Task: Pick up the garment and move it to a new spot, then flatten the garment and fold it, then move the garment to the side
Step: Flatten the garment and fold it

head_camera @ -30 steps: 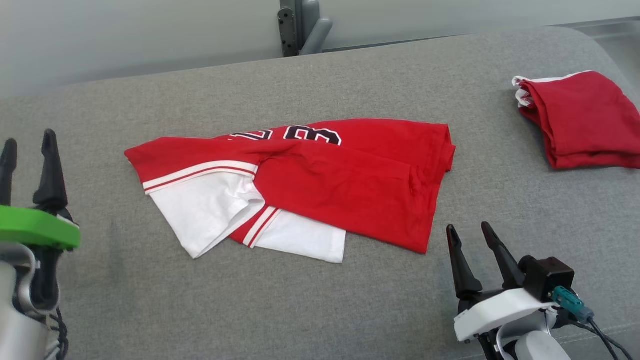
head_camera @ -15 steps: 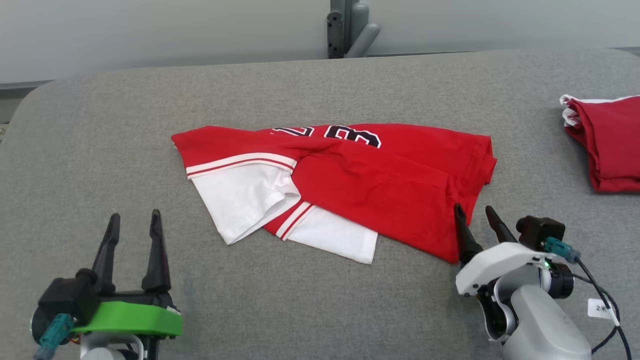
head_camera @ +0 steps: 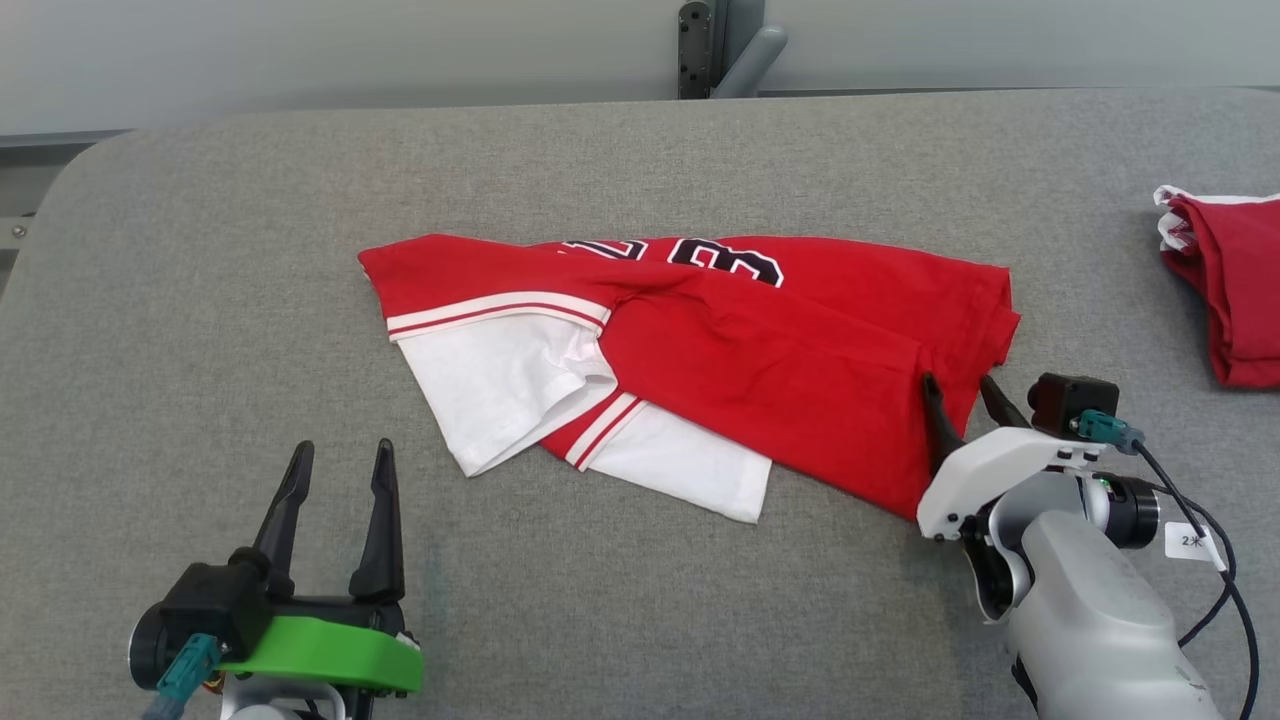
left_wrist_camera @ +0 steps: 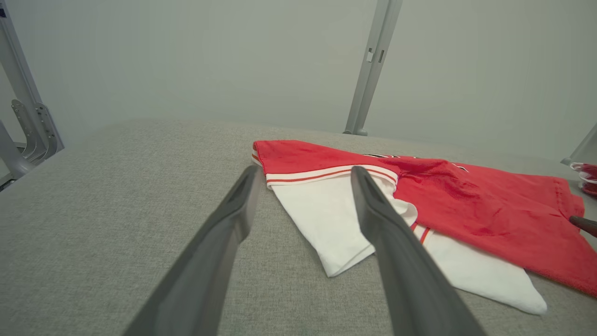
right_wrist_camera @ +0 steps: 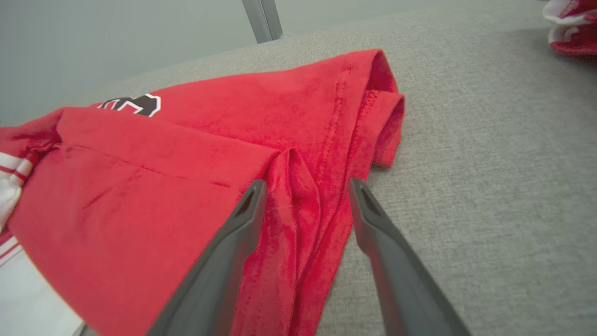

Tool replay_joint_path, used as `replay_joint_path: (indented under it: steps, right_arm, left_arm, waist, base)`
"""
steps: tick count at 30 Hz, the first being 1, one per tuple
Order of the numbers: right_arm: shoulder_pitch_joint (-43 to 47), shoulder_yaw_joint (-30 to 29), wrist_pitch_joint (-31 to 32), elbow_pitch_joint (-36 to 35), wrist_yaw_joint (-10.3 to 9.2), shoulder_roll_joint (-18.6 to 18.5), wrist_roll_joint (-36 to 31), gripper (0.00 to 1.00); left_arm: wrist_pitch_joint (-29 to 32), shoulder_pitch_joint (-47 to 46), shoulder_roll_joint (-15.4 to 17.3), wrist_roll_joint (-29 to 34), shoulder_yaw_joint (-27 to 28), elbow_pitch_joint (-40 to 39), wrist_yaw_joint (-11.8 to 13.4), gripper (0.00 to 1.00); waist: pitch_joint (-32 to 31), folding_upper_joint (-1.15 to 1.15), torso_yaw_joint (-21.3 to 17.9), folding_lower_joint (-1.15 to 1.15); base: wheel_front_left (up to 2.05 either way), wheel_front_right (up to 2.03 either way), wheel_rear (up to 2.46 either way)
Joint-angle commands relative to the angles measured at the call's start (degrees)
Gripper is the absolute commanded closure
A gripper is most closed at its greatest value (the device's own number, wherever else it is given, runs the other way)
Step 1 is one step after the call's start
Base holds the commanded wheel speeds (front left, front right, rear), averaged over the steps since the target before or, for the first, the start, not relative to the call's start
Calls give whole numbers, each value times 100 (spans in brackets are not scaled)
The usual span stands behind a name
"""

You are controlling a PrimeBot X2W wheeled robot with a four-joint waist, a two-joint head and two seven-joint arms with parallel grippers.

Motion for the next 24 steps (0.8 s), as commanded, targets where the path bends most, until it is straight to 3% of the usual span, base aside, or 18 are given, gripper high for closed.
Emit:
replay_joint_path:
  steps: [1, 3, 9, 13, 16, 21, 22, 24]
  right_arm:
    - [-43, -16, -18, 67, -5, -18, -30, 35]
    - [-80, 46, -18, 153, -5, -19, 14, 49]
    - [-124, 220, -18, 340, -5, -18, 63, 62]
    - [-164, 286, -18, 486, -5, -18, 82, 44]
    - [-169, 342, -18, 534, -5, -18, 102, 42]
    - [-121, 384, -18, 602, -5, -19, 48, 54]
    - [-109, 390, -18, 627, -5, -18, 38, 60]
    - [-89, 411, -18, 691, -5, -18, 23, 80]
  left_arm:
    - [-13, 70, 15, 28, -16, 0, -27, 0]
    - [-13, 58, 51, 9, -37, -11, -28, 0]
    - [-13, 14, 83, -22, -60, -14, -26, 0]
    - [-13, -19, 77, -38, -90, 5, -26, 0]
    - [-13, -20, 59, -52, -121, 13, -27, 0]
    - [-13, 53, 40, -62, -169, 43, -27, 0]
    - [-13, 73, 35, -73, -177, 53, -27, 0]
    - [-13, 103, 30, -73, -182, 64, -27, 0]
  waist:
    - [6, 0, 5, 0]
    - [12, 0, 3, 0]
    - [7, 0, -7, 0]
    - [-20, 0, 12, 0]
    - [-49, 0, 41, 0]
    - [-128, 0, 101, 0]
    - [-149, 0, 115, 0]
    - [-190, 0, 139, 0]
  base:
    - [0, 0, 0]
    - [0, 0, 0]
    - [0, 0, 0]
    - [0, 0, 0]
    - [0, 0, 0]
    - [0, 0, 0]
    - [0, 0, 0]
    - [0, 0, 0]
